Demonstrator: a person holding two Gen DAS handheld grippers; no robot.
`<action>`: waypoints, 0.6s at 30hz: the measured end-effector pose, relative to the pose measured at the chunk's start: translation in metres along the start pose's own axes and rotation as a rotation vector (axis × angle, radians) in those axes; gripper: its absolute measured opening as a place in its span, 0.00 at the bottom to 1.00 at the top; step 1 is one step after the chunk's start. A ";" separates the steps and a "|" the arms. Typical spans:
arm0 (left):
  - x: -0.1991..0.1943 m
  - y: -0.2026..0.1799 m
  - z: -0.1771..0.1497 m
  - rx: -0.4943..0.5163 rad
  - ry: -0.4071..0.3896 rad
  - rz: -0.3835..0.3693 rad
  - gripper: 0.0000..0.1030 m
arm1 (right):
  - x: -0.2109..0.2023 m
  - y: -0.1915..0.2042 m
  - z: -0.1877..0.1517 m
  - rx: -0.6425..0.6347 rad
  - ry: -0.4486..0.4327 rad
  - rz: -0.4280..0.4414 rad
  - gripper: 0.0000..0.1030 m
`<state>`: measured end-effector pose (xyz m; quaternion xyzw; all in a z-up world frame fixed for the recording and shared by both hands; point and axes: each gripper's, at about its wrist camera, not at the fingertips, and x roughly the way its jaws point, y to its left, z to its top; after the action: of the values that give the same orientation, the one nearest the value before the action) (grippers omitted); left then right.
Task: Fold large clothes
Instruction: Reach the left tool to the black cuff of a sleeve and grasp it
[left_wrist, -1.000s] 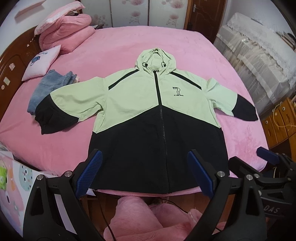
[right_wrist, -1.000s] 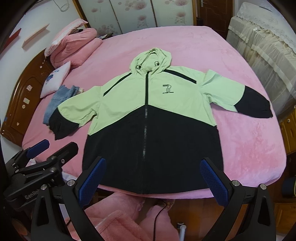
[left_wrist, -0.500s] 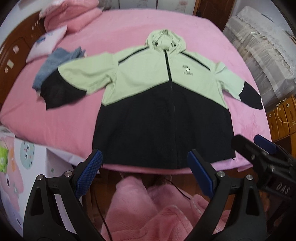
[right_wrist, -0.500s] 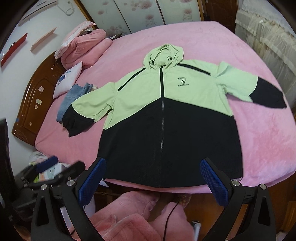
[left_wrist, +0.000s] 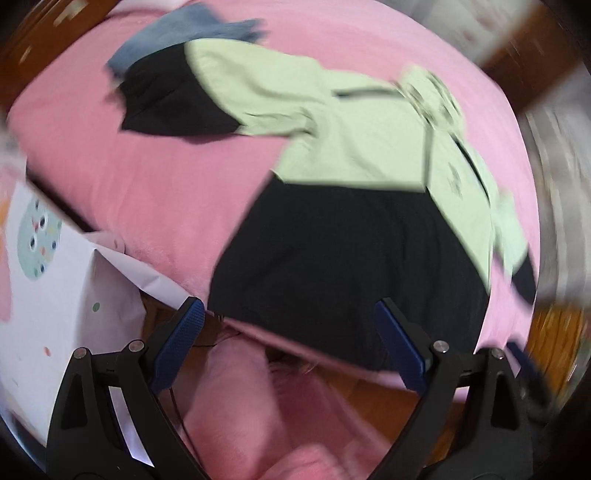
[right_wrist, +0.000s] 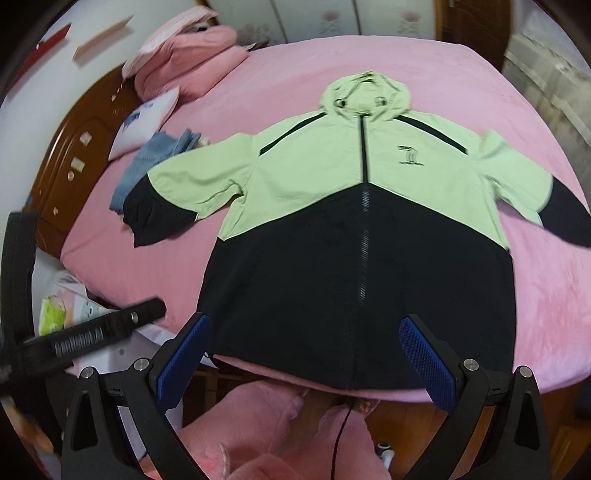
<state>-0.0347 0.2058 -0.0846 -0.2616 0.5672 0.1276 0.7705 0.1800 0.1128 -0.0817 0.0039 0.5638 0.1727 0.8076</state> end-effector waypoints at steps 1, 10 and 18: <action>0.003 0.014 0.013 -0.062 -0.021 -0.022 0.89 | 0.006 0.011 0.007 -0.004 0.005 -0.002 1.00; 0.047 0.129 0.143 -0.418 -0.111 -0.006 0.89 | 0.106 0.111 0.106 0.058 0.040 0.021 1.00; 0.129 0.238 0.209 -0.721 -0.121 0.063 0.89 | 0.212 0.173 0.174 0.162 0.089 -0.002 1.00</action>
<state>0.0584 0.5052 -0.2215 -0.4907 0.4469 0.3583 0.6566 0.3562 0.3687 -0.1762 0.0610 0.6112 0.1257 0.7790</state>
